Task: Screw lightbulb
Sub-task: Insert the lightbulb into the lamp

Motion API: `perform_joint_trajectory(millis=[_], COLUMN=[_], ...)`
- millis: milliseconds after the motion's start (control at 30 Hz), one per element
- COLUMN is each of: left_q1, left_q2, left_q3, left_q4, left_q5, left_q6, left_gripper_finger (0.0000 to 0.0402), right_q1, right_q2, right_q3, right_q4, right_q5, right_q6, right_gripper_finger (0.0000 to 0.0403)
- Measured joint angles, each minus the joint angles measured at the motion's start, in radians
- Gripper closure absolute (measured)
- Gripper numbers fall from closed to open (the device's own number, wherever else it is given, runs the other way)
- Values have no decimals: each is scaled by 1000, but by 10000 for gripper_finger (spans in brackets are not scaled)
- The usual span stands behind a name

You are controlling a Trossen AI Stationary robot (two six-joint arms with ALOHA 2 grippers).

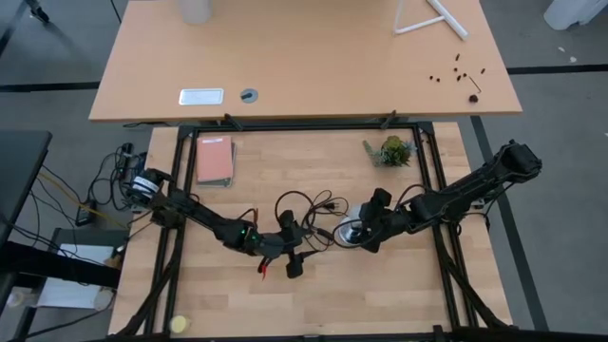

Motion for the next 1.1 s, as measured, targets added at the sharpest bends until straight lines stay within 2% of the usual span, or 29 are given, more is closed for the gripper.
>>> perform_joint_trajectory(millis=[600,733,1100], left_q1=[2,2,2], left_q2=[0,0,0], left_q3=[0,0,0], left_q4=[34,41,40], left_q5=[-11,-11,-11], left_q6=[10,-45,-43], left_gripper_finger=[126,126,126], right_q1=[1,-2,-9], right_q2=[0,0,0], right_q3=[0,0,0], right_q4=[17,29,54], right_q5=[8,9,2], right_q6=[13,9,7], right_gripper_finger=[87,87,87])
